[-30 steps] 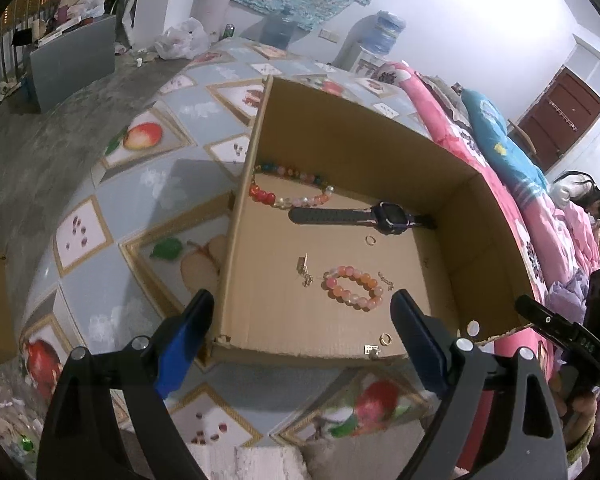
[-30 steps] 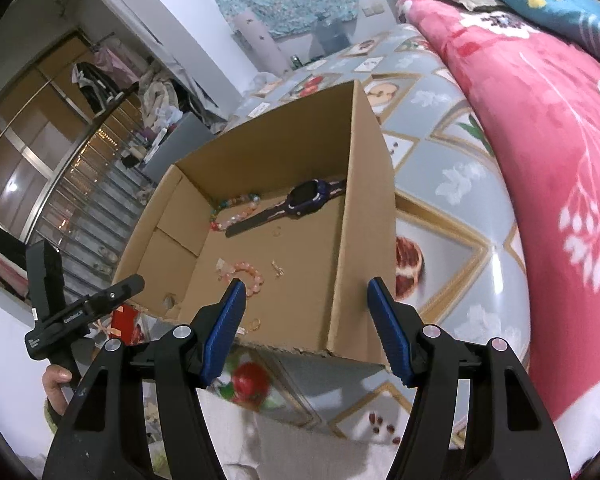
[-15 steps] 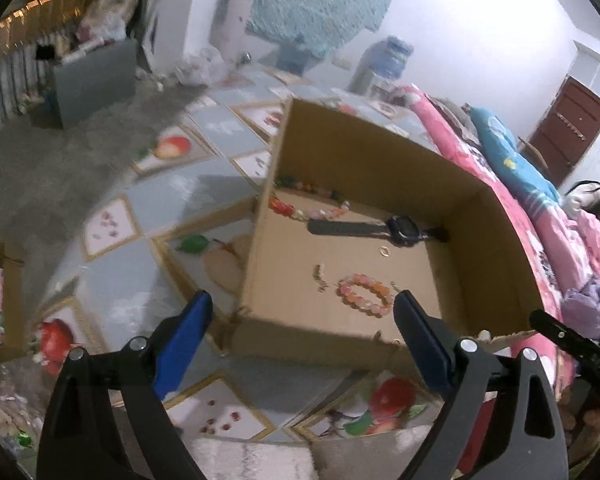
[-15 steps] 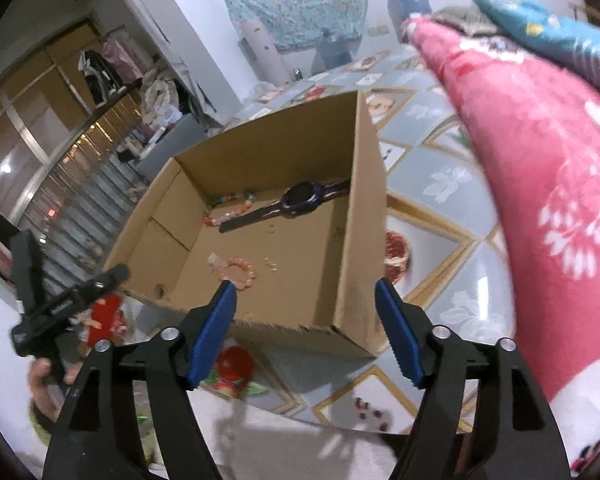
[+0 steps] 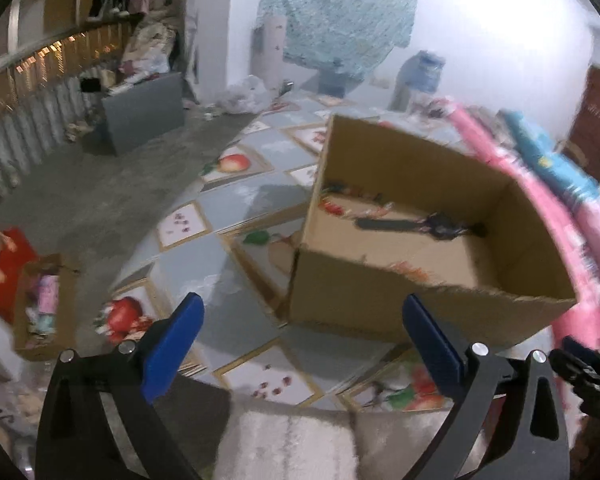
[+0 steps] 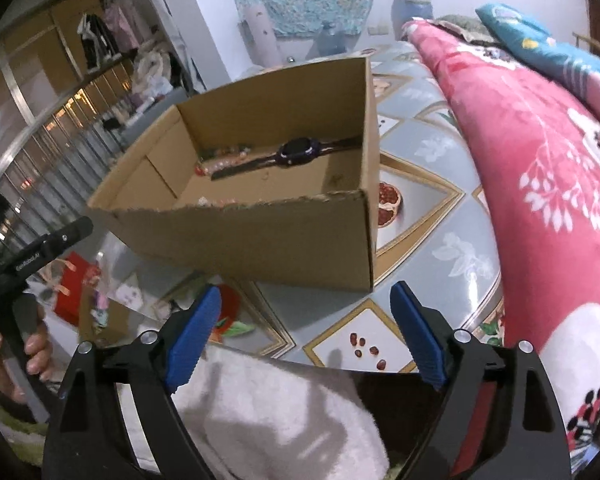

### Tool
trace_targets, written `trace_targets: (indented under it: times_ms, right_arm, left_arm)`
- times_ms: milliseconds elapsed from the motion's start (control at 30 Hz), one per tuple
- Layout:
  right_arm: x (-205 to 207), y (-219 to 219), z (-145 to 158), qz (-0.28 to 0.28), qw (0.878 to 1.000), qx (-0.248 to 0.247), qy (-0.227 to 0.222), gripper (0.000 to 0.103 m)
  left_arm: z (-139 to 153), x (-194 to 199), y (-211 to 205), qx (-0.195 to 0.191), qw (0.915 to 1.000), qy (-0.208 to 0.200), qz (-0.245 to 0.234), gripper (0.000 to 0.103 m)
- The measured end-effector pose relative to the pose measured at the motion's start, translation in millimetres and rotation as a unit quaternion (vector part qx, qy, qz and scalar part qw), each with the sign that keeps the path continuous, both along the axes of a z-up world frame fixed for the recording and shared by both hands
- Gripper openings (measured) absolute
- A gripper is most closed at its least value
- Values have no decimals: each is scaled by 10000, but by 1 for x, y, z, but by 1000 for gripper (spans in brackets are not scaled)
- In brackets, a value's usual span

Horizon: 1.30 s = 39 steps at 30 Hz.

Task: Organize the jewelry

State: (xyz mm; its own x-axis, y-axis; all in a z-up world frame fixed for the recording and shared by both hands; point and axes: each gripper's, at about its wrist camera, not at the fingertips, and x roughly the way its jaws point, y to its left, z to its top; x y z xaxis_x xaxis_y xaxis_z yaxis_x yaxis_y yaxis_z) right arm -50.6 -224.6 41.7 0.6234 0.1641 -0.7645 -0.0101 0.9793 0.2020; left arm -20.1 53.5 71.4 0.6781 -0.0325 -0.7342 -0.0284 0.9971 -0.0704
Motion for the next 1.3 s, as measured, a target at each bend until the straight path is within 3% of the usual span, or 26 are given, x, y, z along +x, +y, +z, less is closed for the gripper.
trace_targets:
  times_ms: [400, 833, 1300]
  right_arm:
    - [0, 28, 7, -196, 9972, -676, -250, 94]
    - [8, 25, 19, -388, 9973, -486, -378, 95]
    - [17, 30, 13, -457, 9968, -644, -88, 95]
  left_arm:
    - [-1, -6, -28, 626, 9975, -77, -309, 97]
    - [-15, 2, -46, 563, 9973, 322, -331, 97]
    - [-18, 7, -64, 500, 9962, 531, -472, 97]
